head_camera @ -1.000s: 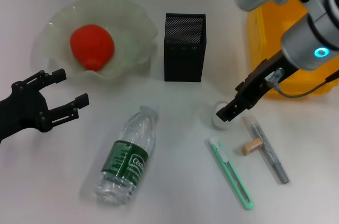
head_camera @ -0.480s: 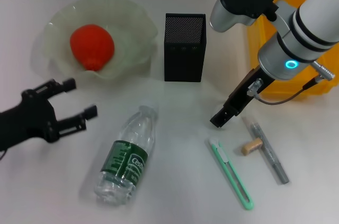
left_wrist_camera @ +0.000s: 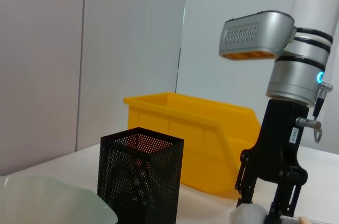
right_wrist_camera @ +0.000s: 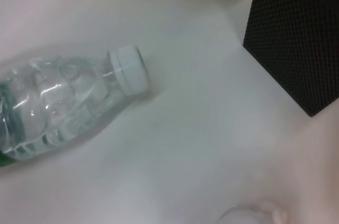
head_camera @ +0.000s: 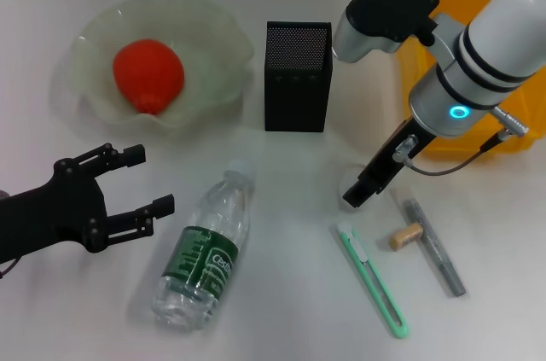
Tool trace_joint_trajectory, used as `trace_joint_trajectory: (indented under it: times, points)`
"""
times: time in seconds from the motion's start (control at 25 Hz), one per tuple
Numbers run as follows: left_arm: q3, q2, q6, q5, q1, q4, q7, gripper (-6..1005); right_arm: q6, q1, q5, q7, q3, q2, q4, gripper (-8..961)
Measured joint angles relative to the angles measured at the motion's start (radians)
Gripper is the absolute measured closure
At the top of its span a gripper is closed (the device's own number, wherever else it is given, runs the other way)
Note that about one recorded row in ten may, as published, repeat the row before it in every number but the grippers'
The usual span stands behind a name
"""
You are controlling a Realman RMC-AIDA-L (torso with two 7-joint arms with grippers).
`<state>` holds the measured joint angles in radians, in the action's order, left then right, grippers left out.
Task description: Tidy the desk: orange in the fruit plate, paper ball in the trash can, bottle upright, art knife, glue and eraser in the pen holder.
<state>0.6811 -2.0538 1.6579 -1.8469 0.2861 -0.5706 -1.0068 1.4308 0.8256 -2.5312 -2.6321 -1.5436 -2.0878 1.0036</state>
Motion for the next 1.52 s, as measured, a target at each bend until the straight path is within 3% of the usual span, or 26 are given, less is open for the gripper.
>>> trace_joint_trajectory:
  times: [0.16,0.32,0.36,0.48,0.56,0.6,0.68,0.72,0.88,0.96,1.0,1.04,1.12,1.28,1.4,1.44,1.52]
  points:
    - [0.000,0.003,0.013,-0.005,-0.002,0.000,-0.005,161,-0.002,0.001,0.000,0.002,0.000,0.000,0.010,263]
    - [-0.001,0.006,0.064,-0.035,-0.001,-0.004,-0.014,161,0.085,-0.034,0.006,-0.006,0.048,0.001,0.151,448]
    - [-0.002,0.006,0.067,-0.037,-0.001,-0.005,-0.017,161,0.152,-0.061,0.007,-0.011,0.106,0.002,0.268,499]
    - [-0.004,0.006,0.068,-0.039,-0.003,-0.006,-0.023,161,0.180,-0.076,0.006,-0.014,0.132,0.002,0.324,514]
    - [-0.004,0.006,0.070,-0.039,-0.003,-0.007,-0.028,161,0.255,-0.120,0.001,-0.017,0.248,0.005,0.498,523]
    - [-0.004,0.006,0.079,-0.039,-0.003,-0.008,-0.038,161,0.255,-0.120,0.001,-0.017,0.248,0.005,0.498,528]
    - [-0.006,0.006,0.094,-0.037,-0.003,-0.008,-0.042,161,0.300,-0.137,-0.001,-0.004,0.361,0.007,0.575,533]
    - [-0.008,0.006,0.098,-0.035,-0.003,-0.007,-0.044,161,0.313,-0.150,-0.002,0.037,0.483,0.010,0.600,533]
    - [-0.012,0.005,0.109,-0.031,0.000,-0.006,-0.063,161,0.267,-0.171,-0.003,0.120,0.669,0.022,0.546,533]
    - [-0.012,0.004,0.119,-0.031,0.008,-0.008,-0.088,161,0.235,-0.178,-0.001,0.141,0.702,0.027,0.506,534]
    - [-0.010,0.004,0.124,-0.033,0.020,-0.009,-0.103,161,0.170,-0.191,0.006,0.180,0.737,0.032,0.429,534]
    - [-0.010,0.004,0.124,-0.033,0.020,-0.009,-0.103,161,0.170,-0.191,0.006,0.180,0.737,0.032,0.429,534]
    - [-0.005,0.004,0.131,-0.037,0.032,-0.009,-0.109,161,0.042,-0.203,0.010,0.231,0.744,0.030,0.312,534]
    - [-0.001,-0.003,0.146,-0.043,0.050,-0.038,-0.158,162,-0.020,-0.212,0.033,0.267,0.746,0.023,0.249,515]
    - [0.040,-0.017,0.130,-0.053,0.064,-0.133,-0.319,162,-0.038,-0.269,0.194,0.353,0.749,0.011,0.248,487]
    - [0.040,-0.017,0.130,-0.053,0.064,-0.133,-0.319,162,-0.038,-0.269,0.194,0.353,0.749,0.011,0.248,441]
    - [0.117,-0.025,0.102,-0.044,0.068,-0.237,-0.469,162,-0.034,-0.331,0.387,0.479,0.749,0.011,0.238,350]
